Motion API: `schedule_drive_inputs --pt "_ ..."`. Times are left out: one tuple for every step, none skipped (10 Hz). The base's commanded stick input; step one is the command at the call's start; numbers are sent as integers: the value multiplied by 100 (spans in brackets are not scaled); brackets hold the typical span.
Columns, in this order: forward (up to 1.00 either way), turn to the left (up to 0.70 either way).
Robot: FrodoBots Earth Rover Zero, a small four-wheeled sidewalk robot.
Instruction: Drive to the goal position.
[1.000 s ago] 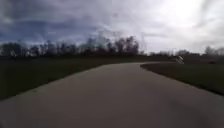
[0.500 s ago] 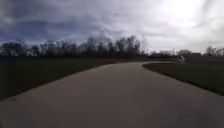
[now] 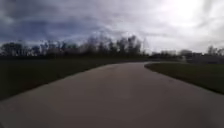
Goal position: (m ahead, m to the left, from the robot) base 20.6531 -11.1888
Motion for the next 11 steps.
schedule_drive_inputs --pt "100 0" --pt "100 0" --pt "100 0" --pt "100 0" --pt "100 0" --pt "100 0" --pt "100 -1" --pt "100 -12" --pt "100 -24" --pt "100 -29" --pt "100 0"
